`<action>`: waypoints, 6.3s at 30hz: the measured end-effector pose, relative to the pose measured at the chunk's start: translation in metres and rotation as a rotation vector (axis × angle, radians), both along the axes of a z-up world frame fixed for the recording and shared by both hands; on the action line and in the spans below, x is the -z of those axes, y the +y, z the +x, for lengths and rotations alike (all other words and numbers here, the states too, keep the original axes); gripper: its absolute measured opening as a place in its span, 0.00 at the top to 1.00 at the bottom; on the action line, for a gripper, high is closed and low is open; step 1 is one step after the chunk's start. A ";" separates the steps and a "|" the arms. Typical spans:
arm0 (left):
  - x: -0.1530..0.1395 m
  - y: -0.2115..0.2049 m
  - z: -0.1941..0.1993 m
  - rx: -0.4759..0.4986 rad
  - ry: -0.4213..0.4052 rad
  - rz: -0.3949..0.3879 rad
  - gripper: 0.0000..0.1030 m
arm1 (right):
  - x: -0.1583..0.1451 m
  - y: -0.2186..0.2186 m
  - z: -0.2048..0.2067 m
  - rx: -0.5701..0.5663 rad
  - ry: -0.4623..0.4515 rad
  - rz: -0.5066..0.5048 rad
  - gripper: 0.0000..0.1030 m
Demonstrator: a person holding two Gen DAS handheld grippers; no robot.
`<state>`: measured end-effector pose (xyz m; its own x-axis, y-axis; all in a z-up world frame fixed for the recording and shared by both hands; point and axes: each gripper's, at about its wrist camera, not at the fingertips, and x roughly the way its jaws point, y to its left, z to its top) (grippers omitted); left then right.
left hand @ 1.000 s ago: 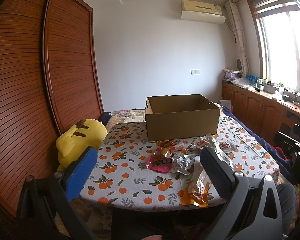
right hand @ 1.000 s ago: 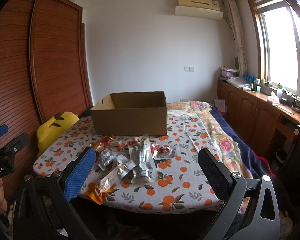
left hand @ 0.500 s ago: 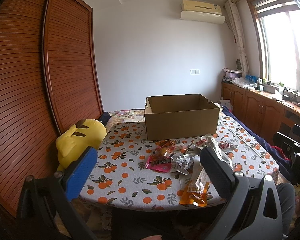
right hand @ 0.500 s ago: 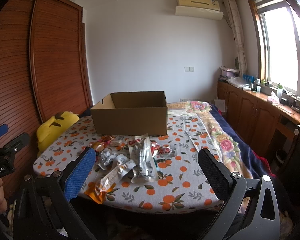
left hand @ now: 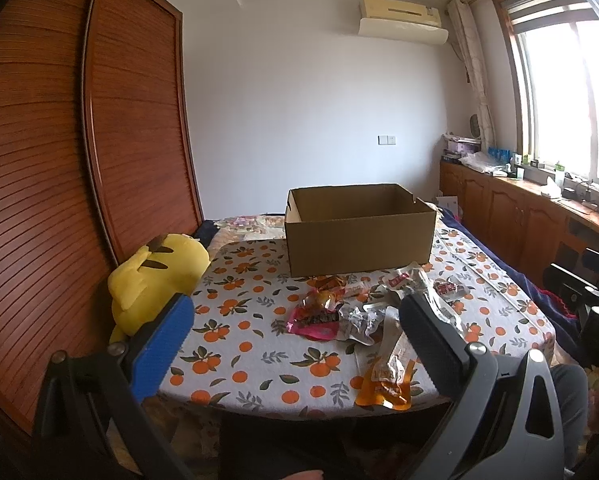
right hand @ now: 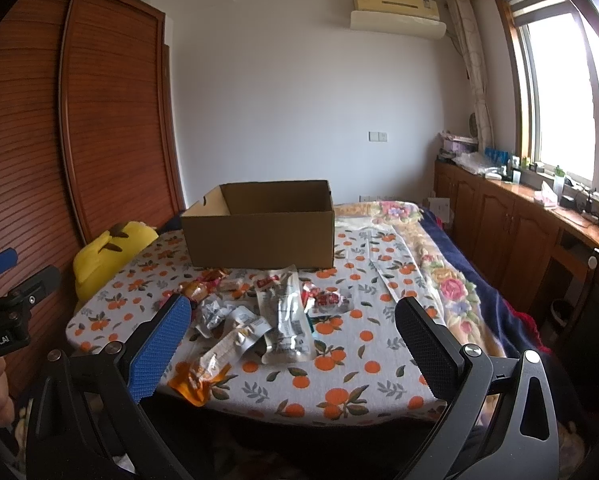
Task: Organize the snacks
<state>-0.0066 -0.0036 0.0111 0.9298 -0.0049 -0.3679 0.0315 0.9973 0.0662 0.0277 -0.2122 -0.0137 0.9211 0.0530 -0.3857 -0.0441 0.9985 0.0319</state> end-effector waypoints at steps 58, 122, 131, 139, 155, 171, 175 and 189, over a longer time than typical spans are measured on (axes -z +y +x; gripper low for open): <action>0.157 -0.091 0.157 0.378 0.517 0.001 0.14 | 0.095 -0.031 0.139 -0.266 0.276 -0.005 0.07; 0.124 -0.038 0.160 0.381 0.342 -0.146 0.51 | 0.117 -0.007 0.207 -0.305 0.373 0.021 0.38; 0.124 -0.039 0.159 0.390 0.347 -0.145 0.51 | 0.116 -0.023 0.209 -0.290 0.372 0.073 0.38; 0.125 -0.040 0.159 0.392 0.348 -0.143 0.51 | 0.142 -0.036 0.210 -0.258 0.453 0.074 0.33; 0.126 -0.043 0.158 0.393 0.350 -0.141 0.51 | 0.114 -0.045 0.192 -0.222 0.329 0.075 0.37; 0.123 -0.044 0.156 0.394 0.353 -0.139 0.51 | 0.132 -0.037 0.223 -0.171 0.373 0.052 0.33; 0.121 -0.043 0.156 0.389 0.350 -0.145 0.51 | 0.135 -0.034 0.217 -0.179 0.396 0.017 0.30; 0.121 -0.044 0.157 0.394 0.352 -0.144 0.51 | 0.144 -0.033 0.194 -0.203 0.493 -0.040 0.29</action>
